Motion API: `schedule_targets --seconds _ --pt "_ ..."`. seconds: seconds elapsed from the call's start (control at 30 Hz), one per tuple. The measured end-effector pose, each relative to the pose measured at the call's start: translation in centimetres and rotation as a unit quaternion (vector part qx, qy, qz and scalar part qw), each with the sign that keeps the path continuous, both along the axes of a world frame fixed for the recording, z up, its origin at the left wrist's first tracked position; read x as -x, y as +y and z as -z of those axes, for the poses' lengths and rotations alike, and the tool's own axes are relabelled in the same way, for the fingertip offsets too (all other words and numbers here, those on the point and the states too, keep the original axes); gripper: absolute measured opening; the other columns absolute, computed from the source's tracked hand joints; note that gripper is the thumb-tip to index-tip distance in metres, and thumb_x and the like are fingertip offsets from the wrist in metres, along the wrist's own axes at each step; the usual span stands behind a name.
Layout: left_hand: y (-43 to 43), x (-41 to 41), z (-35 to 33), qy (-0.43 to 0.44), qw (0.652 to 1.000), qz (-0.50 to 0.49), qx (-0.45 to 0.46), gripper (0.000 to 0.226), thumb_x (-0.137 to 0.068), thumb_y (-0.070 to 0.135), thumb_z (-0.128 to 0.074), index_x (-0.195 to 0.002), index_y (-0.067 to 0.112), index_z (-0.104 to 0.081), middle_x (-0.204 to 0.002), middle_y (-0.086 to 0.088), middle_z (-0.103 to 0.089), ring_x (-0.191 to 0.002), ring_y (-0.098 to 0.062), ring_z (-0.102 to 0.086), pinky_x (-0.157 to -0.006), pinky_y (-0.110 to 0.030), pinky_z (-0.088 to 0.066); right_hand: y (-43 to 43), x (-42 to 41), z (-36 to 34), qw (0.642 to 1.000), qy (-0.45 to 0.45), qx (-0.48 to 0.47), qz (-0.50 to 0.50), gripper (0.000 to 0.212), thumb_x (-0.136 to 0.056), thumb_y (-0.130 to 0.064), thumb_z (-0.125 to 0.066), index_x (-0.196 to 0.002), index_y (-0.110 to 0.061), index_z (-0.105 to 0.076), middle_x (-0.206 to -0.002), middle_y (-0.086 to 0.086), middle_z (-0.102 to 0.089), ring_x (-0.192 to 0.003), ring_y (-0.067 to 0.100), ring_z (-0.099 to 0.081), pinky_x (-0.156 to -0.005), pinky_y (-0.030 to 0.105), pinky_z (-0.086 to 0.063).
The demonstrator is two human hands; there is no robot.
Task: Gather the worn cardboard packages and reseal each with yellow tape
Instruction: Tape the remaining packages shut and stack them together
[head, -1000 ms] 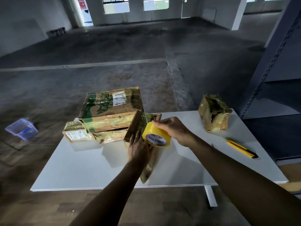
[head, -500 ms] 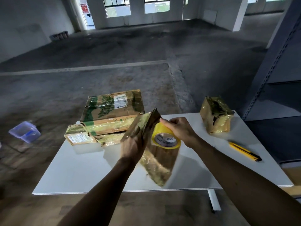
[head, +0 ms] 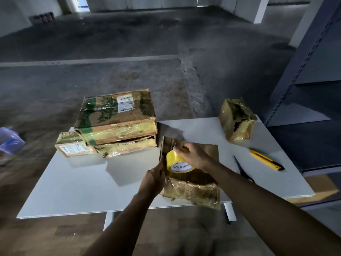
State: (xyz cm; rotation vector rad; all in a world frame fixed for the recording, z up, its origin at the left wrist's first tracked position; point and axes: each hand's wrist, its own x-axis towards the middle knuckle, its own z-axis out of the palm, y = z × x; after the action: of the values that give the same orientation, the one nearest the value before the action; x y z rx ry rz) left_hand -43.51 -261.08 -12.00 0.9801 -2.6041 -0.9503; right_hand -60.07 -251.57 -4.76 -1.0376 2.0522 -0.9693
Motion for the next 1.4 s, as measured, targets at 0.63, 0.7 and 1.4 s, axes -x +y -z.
schedule_targets --seconds 0.63,0.7,1.4 --pt "0.1 3.0 -3.7 -0.002 0.983 0.169 0.074 0.069 -0.095 0.067 -0.025 -0.140 0.022 -0.051 -0.137 -0.007 -0.060 -0.116 -0.030 -0.062 -0.089 -0.036 -0.051 2.9 0.3 2.2 0.982 0.055 -0.015 0.178 0.043 -0.091 -0.051 -0.062 -0.115 -0.016 -0.067 -0.110 0.003 -0.069 -0.100 0.019 -0.065 -0.085 0.034 -0.055" --pt "0.5 4.7 -3.9 -0.032 0.965 0.223 0.138 0.076 -0.092 0.074 -0.020 -0.139 0.023 -0.052 -0.138 -0.006 -0.058 -0.118 -0.028 -0.061 -0.089 -0.035 -0.051 4.5 0.9 1.9 0.973 0.067 -0.026 0.220 0.042 -0.092 -0.052 -0.059 -0.115 -0.018 -0.066 -0.110 0.001 -0.070 -0.098 0.019 -0.067 -0.080 0.031 -0.056" --pt "4.3 15.7 -3.6 -0.246 0.905 0.249 0.244 0.053 -0.093 0.067 -0.043 -0.123 0.029 -0.065 -0.124 0.006 -0.068 -0.114 -0.018 -0.062 -0.088 -0.034 -0.049 15.5 12.1 14.4 0.910 0.073 -0.255 0.318 0.032 -0.103 -0.023 -0.046 -0.131 -0.006 -0.046 -0.132 0.019 -0.049 -0.124 0.037 -0.046 -0.097 0.044 -0.043"
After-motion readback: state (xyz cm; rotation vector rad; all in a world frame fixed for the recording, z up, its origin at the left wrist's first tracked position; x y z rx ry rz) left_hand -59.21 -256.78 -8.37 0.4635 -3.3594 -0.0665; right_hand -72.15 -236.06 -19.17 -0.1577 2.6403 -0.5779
